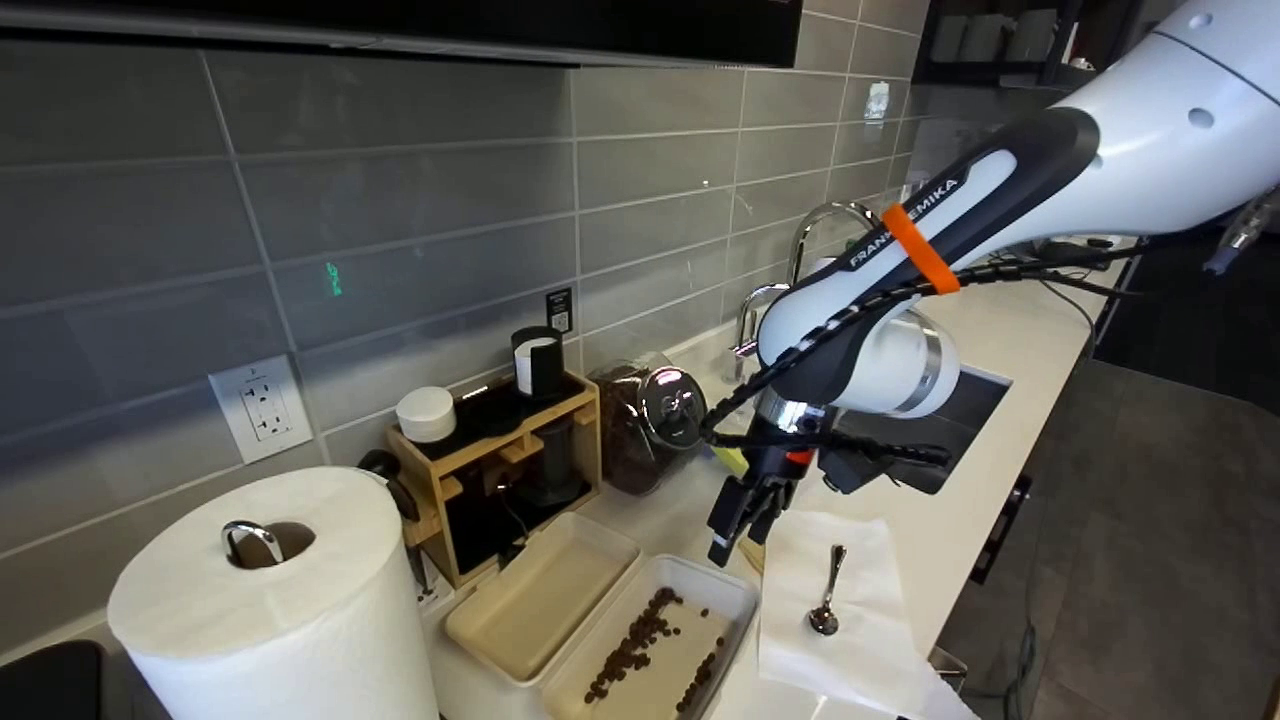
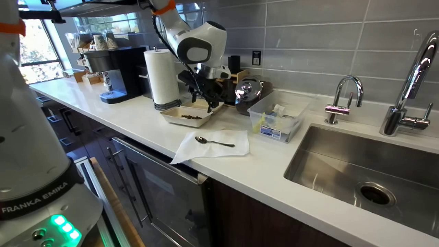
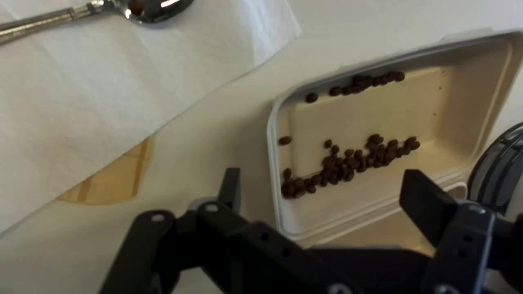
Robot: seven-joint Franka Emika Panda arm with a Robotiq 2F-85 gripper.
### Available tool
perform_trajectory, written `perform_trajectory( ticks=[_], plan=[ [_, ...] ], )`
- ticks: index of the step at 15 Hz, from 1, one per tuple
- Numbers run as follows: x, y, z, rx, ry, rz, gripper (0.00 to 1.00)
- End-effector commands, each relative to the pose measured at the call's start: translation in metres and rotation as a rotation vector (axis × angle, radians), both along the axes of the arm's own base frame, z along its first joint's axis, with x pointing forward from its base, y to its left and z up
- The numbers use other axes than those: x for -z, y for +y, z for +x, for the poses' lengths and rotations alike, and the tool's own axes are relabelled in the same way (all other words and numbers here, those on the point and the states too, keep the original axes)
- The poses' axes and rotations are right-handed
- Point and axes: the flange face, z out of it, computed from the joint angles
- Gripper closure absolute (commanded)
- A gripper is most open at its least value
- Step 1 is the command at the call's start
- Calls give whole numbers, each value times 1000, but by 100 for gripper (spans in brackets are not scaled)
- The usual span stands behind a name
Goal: Bring the foam pack closer to the paper towel roll
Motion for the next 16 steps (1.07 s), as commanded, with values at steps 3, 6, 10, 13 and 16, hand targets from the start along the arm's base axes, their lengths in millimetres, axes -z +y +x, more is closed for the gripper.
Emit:
perform_trajectory(
  ticks=[3, 6, 10, 13, 16],
  plan=[
    [23, 24, 5, -14, -102, -34, 0],
    [37, 35, -1, -40, -80, -37, 0],
    [48, 43, -7, -65, -38, -30, 0],
    [47, 55, -13, -90, -10, 10, 0],
    [43, 65, -17, -107, -2, 24, 0]
  ],
)
